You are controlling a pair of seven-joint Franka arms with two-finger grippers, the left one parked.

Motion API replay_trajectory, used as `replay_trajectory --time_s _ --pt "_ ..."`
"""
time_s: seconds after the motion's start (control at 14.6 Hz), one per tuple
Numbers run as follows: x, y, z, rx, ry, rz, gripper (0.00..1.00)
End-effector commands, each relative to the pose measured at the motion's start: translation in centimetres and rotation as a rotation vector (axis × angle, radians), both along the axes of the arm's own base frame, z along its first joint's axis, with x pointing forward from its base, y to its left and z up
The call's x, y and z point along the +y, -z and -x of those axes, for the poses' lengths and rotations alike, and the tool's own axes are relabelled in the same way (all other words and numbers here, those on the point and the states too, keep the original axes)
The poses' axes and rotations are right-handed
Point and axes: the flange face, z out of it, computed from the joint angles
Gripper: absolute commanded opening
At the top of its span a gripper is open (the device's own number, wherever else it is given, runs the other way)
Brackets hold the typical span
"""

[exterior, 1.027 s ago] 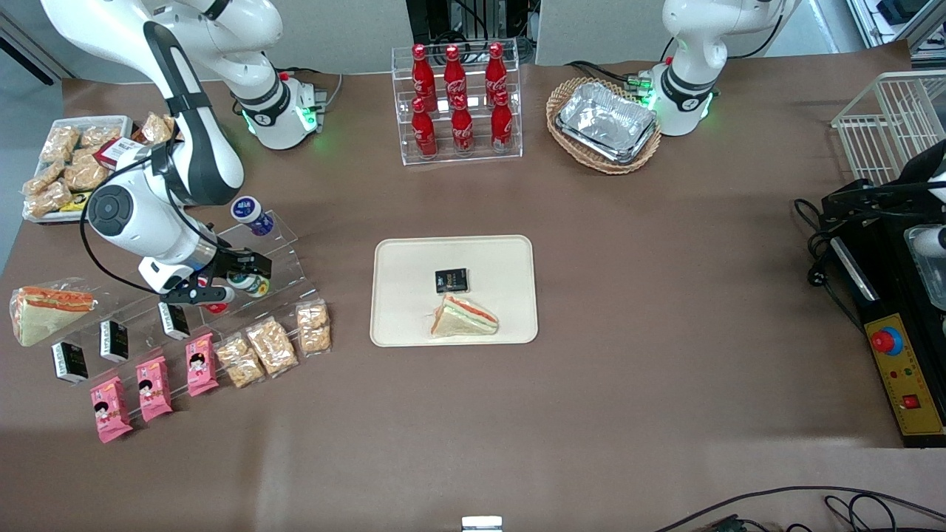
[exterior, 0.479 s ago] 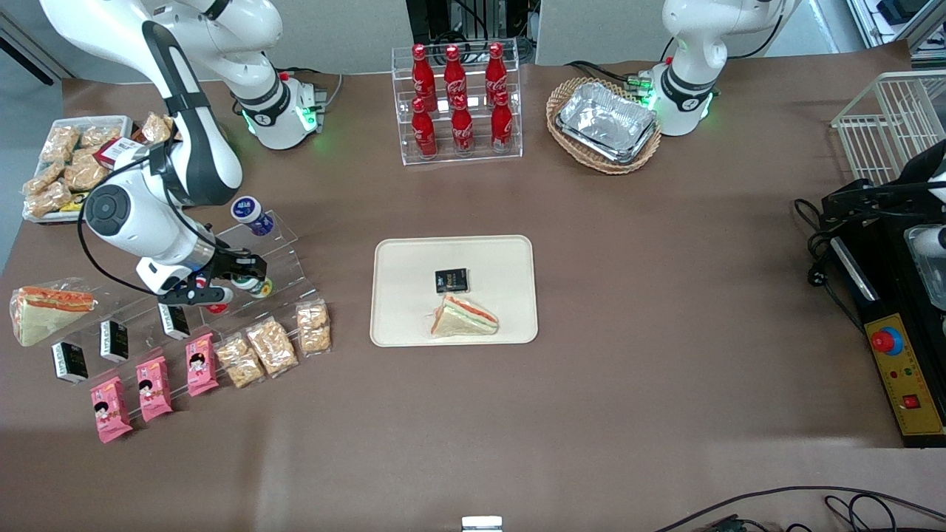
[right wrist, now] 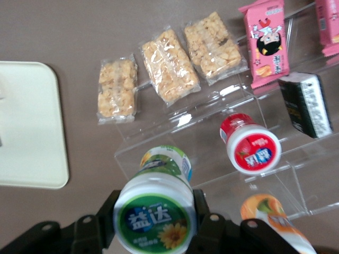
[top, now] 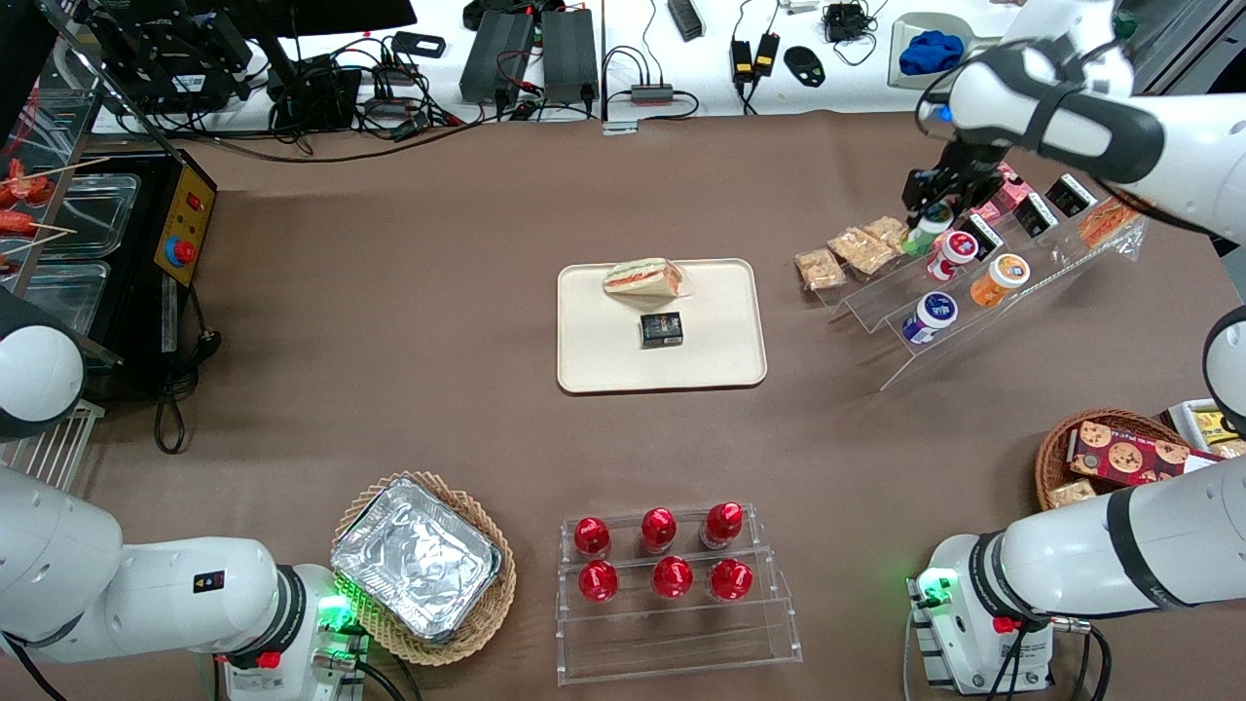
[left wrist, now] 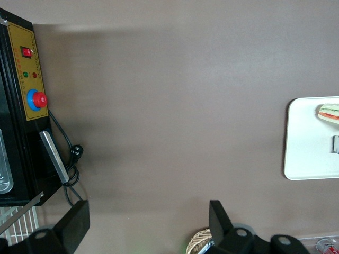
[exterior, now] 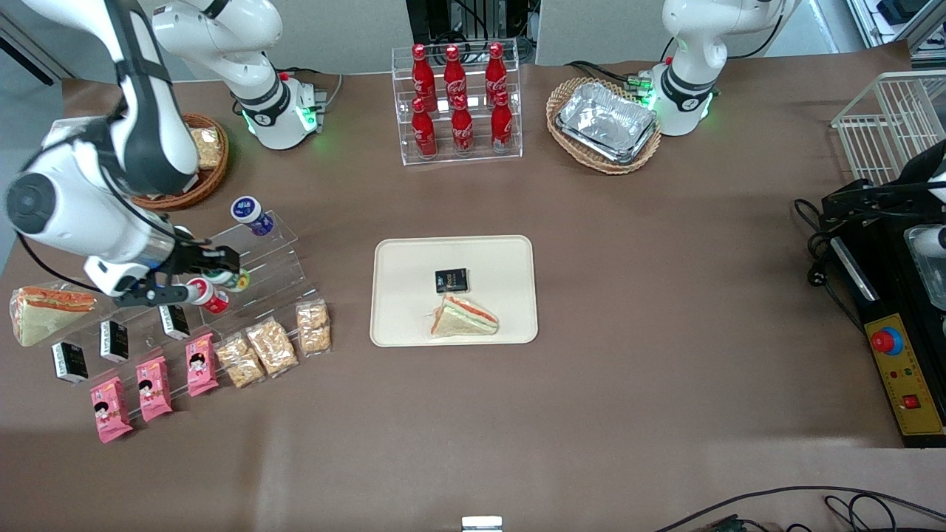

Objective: Place green gum on tray
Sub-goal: 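Carry the held gum bottle over to the cream tray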

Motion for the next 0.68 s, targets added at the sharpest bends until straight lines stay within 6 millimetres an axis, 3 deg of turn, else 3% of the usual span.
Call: replay_trajectory --time_s 0.0,0.21,0.41,0.62 --pt "-0.2 -7.0 -0.9 0.034 -0.009 -0.026 0.29" --pt "1.1 -9.8 -1.0 0.040 -0.003 -0.022 0.29" --pt "7.5 -9.2 -0.6 0.049 0.062 0.008 0.30" --pt "14.0 -6.9 -0.7 0.039 0.107 0.015 0.30"
